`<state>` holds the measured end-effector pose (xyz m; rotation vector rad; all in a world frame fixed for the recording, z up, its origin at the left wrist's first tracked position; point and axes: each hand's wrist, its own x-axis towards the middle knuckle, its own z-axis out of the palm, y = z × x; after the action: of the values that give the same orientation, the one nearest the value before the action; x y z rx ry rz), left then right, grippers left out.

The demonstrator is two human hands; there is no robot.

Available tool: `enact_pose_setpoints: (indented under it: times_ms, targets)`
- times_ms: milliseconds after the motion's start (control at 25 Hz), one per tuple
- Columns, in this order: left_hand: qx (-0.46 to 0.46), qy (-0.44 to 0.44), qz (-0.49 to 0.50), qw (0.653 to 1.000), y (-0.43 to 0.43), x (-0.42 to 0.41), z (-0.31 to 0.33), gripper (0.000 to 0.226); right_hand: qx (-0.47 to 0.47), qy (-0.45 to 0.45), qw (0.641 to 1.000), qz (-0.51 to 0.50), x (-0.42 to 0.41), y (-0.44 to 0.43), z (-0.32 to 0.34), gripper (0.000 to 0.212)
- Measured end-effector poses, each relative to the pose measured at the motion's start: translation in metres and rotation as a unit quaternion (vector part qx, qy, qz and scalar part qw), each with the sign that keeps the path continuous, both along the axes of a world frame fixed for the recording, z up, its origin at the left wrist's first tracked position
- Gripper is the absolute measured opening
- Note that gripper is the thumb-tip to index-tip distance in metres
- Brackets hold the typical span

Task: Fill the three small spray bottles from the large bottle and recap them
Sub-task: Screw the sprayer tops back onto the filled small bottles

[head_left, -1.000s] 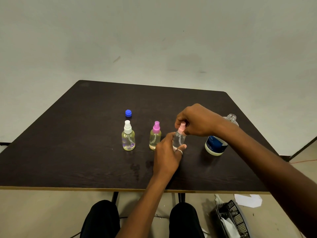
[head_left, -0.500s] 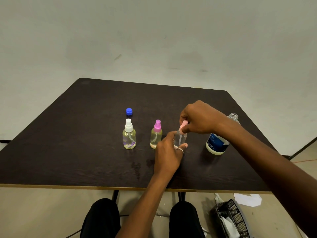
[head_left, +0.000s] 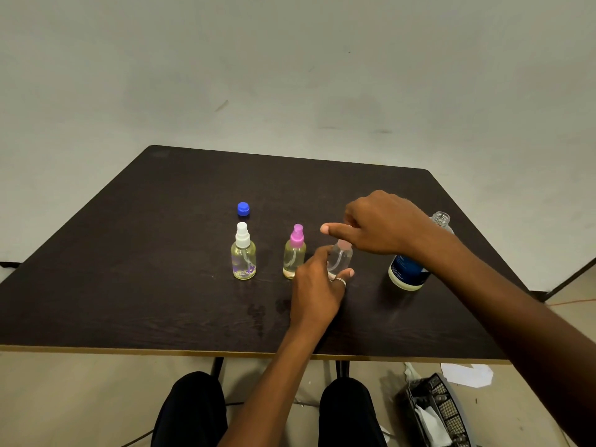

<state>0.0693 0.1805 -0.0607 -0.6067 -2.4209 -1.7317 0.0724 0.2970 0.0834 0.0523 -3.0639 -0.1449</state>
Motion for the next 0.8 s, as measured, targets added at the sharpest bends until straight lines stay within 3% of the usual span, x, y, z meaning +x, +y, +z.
enact_pose_setpoints:
  times_ms: [120,280,520,800]
  targets:
    - [0.003,0.0,-0.001,1.0,0.0,0.0,-0.001,0.04,-0.048,-0.082,0.992,0.079,0.001,0.005,0.011,0.036]
    - [0.007,-0.007,-0.002,1.0,0.0,0.0,-0.001,0.041,-0.073,-0.099,0.985,0.122,0.002,0.006,0.014,0.032]
    - [-0.002,-0.017,-0.006,1.0,0.0,0.001,0.001,0.044,-0.064,-0.079,0.99,0.096,-0.003,0.009,0.002,0.014]
    - [-0.001,-0.019,0.001,1.0,0.001,-0.001,-0.001,0.04,0.061,0.02,0.998,0.025,0.0,0.004,-0.008,0.062]
